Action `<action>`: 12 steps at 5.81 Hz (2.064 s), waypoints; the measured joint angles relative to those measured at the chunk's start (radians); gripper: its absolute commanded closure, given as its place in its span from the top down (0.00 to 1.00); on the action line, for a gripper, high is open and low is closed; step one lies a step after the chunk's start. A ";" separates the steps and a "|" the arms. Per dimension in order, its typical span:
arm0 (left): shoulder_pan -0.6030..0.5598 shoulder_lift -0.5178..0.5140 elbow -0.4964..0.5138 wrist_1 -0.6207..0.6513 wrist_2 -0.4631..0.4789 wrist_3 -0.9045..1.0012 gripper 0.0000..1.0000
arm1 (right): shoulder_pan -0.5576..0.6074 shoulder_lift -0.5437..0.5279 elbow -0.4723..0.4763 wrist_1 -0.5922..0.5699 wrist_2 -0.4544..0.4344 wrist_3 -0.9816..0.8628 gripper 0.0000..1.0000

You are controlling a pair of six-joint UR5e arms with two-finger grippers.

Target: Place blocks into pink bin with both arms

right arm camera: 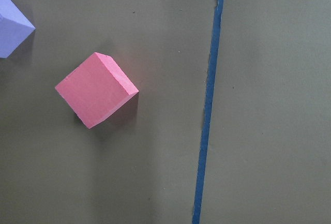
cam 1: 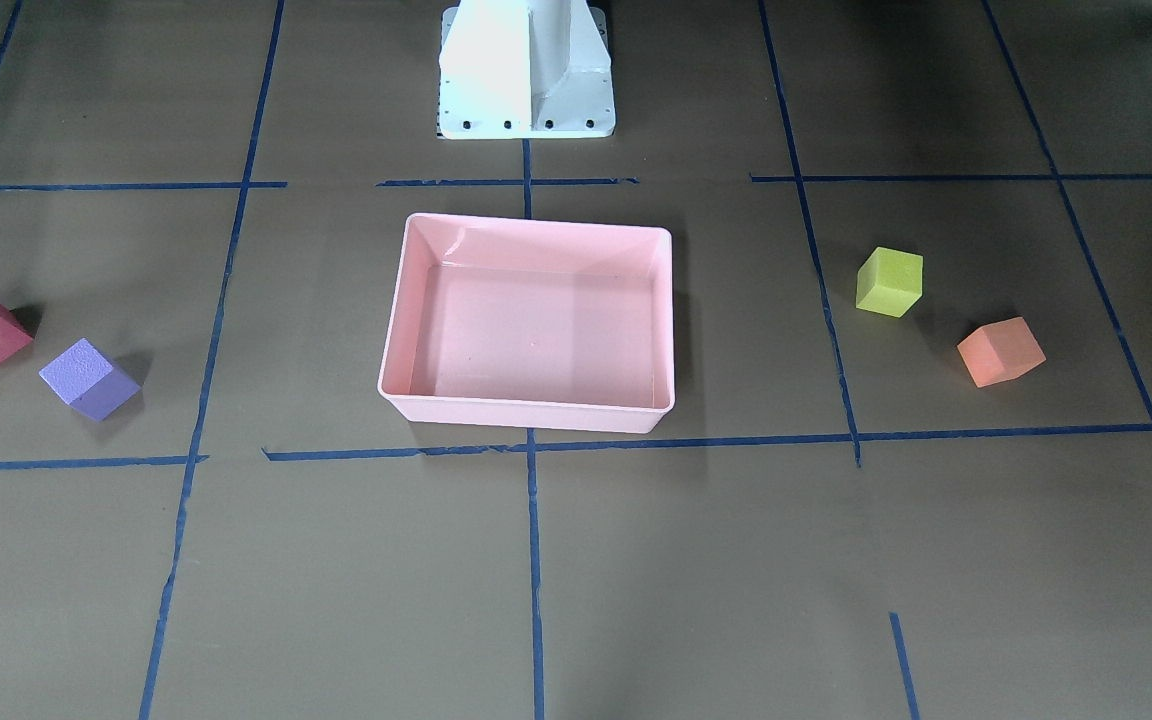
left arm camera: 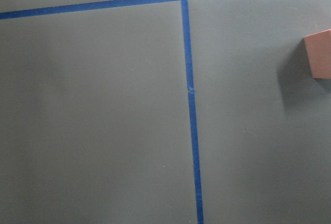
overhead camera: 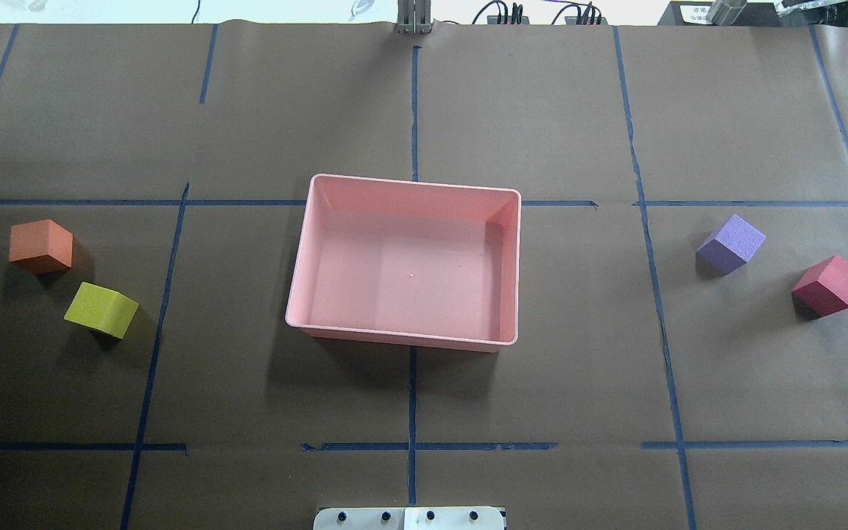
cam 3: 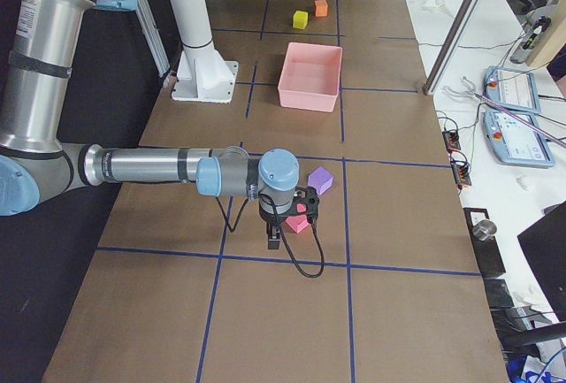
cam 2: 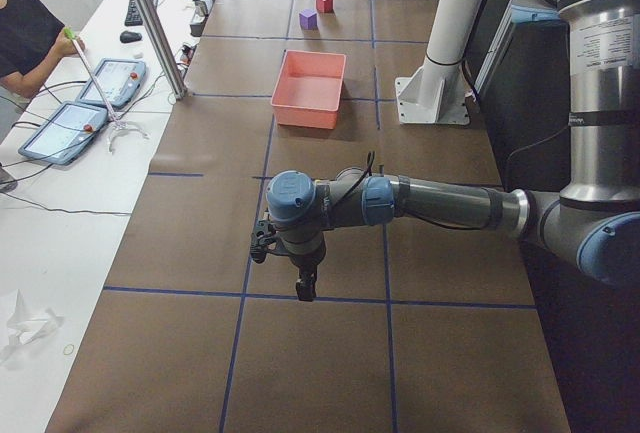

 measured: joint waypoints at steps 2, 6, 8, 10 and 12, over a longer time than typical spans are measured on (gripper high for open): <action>0.001 0.004 -0.002 -0.002 -0.003 -0.001 1.00 | 0.002 -0.003 0.001 0.001 -0.001 0.001 1.00; 0.003 0.008 -0.011 -0.007 -0.035 -0.009 1.00 | 0.003 0.000 0.002 0.008 -0.006 0.001 1.00; 0.003 0.008 0.006 -0.011 -0.151 -0.008 1.00 | 0.003 0.016 0.000 0.012 -0.005 0.000 1.00; 0.003 0.018 0.011 -0.017 -0.182 0.000 1.00 | -0.006 0.014 -0.013 0.079 0.001 -0.001 1.00; 0.003 0.021 0.007 -0.020 -0.186 0.001 1.00 | -0.120 0.015 -0.028 0.250 -0.031 -0.007 1.00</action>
